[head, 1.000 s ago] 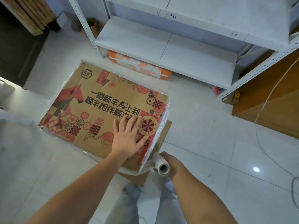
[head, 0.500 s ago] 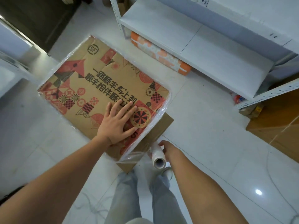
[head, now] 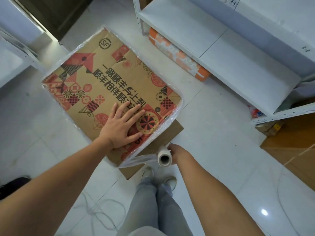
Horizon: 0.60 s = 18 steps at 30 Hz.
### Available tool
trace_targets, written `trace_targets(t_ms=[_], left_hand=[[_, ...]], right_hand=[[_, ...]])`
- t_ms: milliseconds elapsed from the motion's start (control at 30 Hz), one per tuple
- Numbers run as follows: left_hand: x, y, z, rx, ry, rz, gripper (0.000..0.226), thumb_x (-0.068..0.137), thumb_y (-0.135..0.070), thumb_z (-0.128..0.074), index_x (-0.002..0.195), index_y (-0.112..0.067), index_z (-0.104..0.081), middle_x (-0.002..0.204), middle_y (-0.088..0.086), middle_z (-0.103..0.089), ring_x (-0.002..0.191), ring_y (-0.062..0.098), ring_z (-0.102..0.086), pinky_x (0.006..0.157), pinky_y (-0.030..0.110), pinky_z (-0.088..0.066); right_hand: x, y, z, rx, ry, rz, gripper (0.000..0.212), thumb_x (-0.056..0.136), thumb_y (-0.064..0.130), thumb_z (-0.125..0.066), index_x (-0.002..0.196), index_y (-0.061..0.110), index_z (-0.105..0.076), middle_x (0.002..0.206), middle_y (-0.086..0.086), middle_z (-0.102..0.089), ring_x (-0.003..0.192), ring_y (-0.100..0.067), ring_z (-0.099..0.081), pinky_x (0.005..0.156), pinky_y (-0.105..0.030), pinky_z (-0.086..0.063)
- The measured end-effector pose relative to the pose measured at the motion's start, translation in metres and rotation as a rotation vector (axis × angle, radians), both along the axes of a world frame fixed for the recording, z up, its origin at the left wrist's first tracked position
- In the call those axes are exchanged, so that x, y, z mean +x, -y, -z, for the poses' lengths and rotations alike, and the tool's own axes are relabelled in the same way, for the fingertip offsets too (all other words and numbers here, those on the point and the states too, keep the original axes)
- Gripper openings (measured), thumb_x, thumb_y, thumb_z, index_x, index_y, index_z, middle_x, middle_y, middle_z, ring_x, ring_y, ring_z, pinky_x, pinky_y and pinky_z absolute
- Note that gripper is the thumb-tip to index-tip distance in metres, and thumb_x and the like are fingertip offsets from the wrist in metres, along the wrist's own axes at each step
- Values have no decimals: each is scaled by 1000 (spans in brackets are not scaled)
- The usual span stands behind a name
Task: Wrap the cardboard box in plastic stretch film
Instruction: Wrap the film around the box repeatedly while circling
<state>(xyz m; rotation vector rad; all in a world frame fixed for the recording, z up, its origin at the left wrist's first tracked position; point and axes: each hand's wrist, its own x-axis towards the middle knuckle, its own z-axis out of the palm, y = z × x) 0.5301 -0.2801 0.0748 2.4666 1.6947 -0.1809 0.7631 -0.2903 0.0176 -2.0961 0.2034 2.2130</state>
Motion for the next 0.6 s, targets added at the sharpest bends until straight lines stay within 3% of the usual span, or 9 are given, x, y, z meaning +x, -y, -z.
trace_targets(t_ms=[67,100,167,267,333,433,500,567,600], left_hand=[[-1,0,-1,3,16,-1,75,86,-70,-24,150,-29,-21,153,0,-31,140,34,-19,114,55,-6],[-2,1,0,7,24,-2,75,86,-68,-27,150,-29,-21,153,0,-31,140,34,-20,114,56,-6],[-3,0,1,12,33,2,76,85,-68,-29,149,-28,-23,153,0,-31,140,34,-20,114,56,-7],[-4,-1,3,18,40,8,77,84,-69,-29,149,-27,-25,153,0,-31,140,34,-20,114,56,-5],[-5,-1,3,16,50,7,78,84,-68,-29,149,-27,-27,153,0,-31,140,34,-19,114,56,-5],[-5,-1,3,18,58,12,78,84,-68,-29,149,-25,-28,153,1,-32,139,33,-19,114,56,-5],[-6,-1,4,21,62,15,78,84,-68,-30,149,-25,-29,153,1,-33,139,34,-20,114,56,-5],[-6,-1,4,26,63,17,77,84,-67,-30,148,-25,-29,152,1,-33,139,34,-21,114,56,-6],[-6,-2,5,28,65,20,77,83,-67,-31,148,-25,-30,152,1,-34,139,34,-21,114,57,-6]], right_hand=[[-10,-3,-6,273,42,-400,18,90,25,-54,89,8,-49,78,-6,-48,57,-15,-55,56,-23,-51],[-16,-1,-6,289,-1,-553,31,73,39,-66,85,15,-50,77,0,-51,59,-11,-54,59,-20,-53],[-15,1,38,265,-32,-785,39,48,58,-61,70,29,-46,69,12,-48,61,-6,-49,60,-19,-49],[-12,-1,44,333,-47,-499,14,82,37,-64,87,25,-58,87,3,-60,82,-17,-60,72,-30,-54],[-9,-9,40,119,-59,-258,31,88,28,-63,113,10,-59,105,-10,-60,92,-26,-62,74,-37,-53],[1,-16,36,43,4,-234,48,89,26,-61,129,2,-49,123,-13,-54,119,-29,-54,98,-39,-45],[8,-15,35,70,44,-251,40,91,29,-53,124,6,-52,115,-10,-58,105,-24,-59,96,-36,-47],[9,-13,40,135,102,-312,28,84,35,-54,102,13,-58,92,-4,-60,76,-19,-58,87,-39,-53],[5,-13,42,150,78,-277,22,83,37,-54,92,18,-59,87,-1,-58,72,-18,-57,84,-38,-56]])
